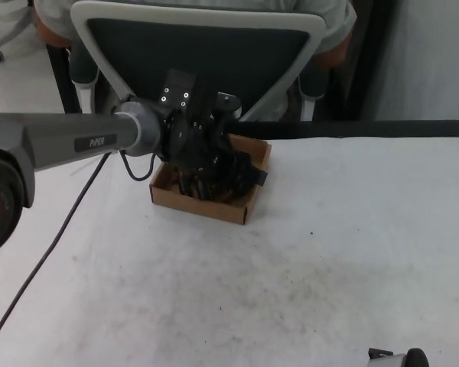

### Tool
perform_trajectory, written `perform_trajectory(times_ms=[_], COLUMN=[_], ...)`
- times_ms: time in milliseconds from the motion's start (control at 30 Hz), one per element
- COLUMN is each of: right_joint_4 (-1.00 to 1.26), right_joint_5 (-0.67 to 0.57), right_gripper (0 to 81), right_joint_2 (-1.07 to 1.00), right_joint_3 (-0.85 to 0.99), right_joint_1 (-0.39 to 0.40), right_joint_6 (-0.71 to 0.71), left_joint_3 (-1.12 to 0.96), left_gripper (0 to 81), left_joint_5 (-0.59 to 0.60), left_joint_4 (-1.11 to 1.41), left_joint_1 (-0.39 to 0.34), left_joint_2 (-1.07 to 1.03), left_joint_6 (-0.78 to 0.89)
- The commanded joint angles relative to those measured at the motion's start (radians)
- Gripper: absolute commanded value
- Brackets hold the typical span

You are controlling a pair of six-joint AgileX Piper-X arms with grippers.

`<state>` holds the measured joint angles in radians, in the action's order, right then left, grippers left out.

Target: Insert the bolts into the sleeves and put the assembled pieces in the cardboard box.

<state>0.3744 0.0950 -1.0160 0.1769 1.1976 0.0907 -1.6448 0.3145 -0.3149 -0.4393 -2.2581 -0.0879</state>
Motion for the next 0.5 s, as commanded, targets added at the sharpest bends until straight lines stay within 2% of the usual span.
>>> perform_trajectory(times_ms=[0, 100, 200, 367, 467], right_joint_4=[0.005, 0.002, -0.003, 0.001, 0.012], right_joint_5=[0.004, 0.027, 0.091, 0.192, 0.223], right_gripper=[0.2, 0.2, 0.2, 0.2, 0.2], right_joint_2=[0.004, 0.004, 0.004, 0.004, 0.006], right_joint_3=[0.0, 0.0, 0.0, -0.018, -0.03], right_joint_1=[-0.003, -0.003, -0.003, -0.003, -0.003], right_joint_6=[-0.008, -0.008, -0.008, -0.008, -0.008], left_joint_3=[-0.016, -0.016, -0.008, 0.05, 0.131], left_gripper=[43.8, 36.1, 22.8, 0.2, 0.8], left_joint_5=[-0.015, -0.015, -0.01, 0.073, 0.076], left_joint_4=[0.005, 0.005, 0.003, 0.006, 0.037], left_joint_1=[0.001, 0.001, 0.001, 0.001, 0.001], left_joint_2=[0.013, 0.037, 0.087, 0.211, 0.291], left_joint_6=[0.01, -0.003, -0.03, -0.082, -0.092])
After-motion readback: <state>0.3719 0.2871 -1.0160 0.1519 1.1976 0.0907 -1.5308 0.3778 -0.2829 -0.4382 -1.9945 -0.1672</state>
